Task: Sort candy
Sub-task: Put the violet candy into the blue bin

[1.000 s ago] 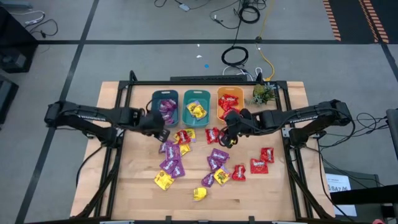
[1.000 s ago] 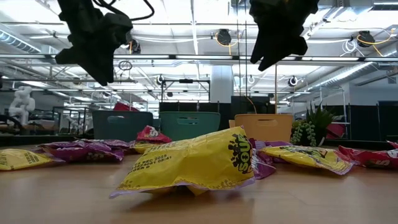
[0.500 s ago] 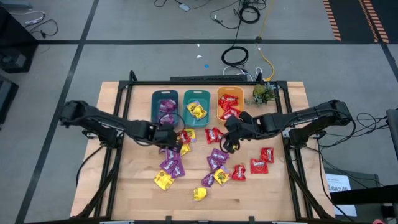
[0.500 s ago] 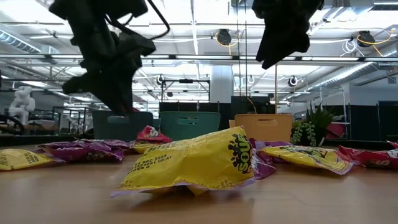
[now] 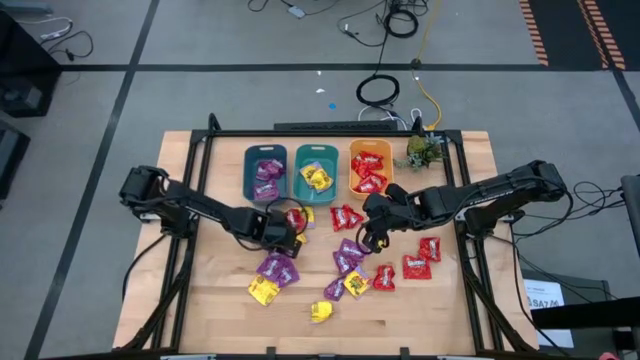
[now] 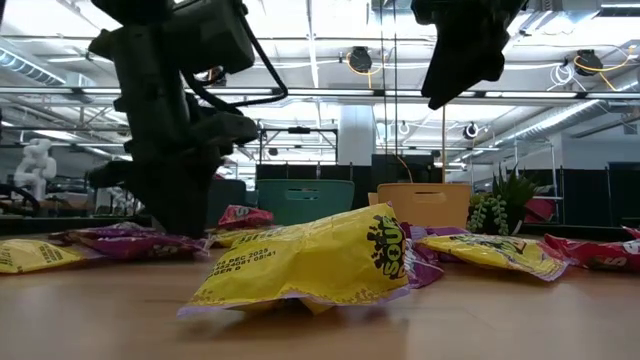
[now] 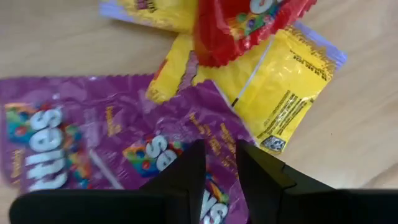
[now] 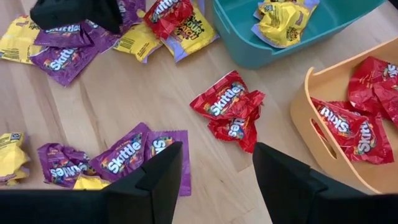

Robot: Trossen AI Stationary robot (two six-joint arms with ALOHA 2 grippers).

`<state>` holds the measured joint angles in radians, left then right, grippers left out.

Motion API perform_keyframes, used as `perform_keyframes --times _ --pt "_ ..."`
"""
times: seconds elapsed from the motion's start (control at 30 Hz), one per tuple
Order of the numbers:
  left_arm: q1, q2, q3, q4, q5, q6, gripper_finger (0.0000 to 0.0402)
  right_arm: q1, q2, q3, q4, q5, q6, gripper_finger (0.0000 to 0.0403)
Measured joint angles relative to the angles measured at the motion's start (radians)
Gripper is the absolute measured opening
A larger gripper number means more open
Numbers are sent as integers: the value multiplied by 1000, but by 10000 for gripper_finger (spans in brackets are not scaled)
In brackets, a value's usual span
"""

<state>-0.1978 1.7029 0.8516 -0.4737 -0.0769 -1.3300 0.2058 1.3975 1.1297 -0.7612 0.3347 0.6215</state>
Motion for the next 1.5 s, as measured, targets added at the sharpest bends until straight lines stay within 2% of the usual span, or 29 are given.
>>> perform_keyframes --times 0.13,0.23,0.3,0.6,0.87,1.17,1.3,1.5 --pt "-8 23 2 13 3 1 88 0 0 0 0 0 -5 187" --pt "-12 12 0 0 3 10 32 0 0 0 0 0 -6 187" --pt "-14 0 -3 -3 6 16 11 -1 0 0 1 0 -9 187" --pt "-16 -81 11 -32 16 26 4 -1 0 0 1 0 -15 187" --pt "-19 -164 45 -62 -25 68 2 -1 0 0 1 0 -17 187" --pt "-54 -158 40 -68 -26 114 47 -1 0 0 1 1 -17 187" --pt "-60 -159 40 -92 -76 116 79 -1 0 0 2 1 -17 187" --pt "-60 -159 40 -105 -80 116 132 0 0 0 2 1 -14 187"
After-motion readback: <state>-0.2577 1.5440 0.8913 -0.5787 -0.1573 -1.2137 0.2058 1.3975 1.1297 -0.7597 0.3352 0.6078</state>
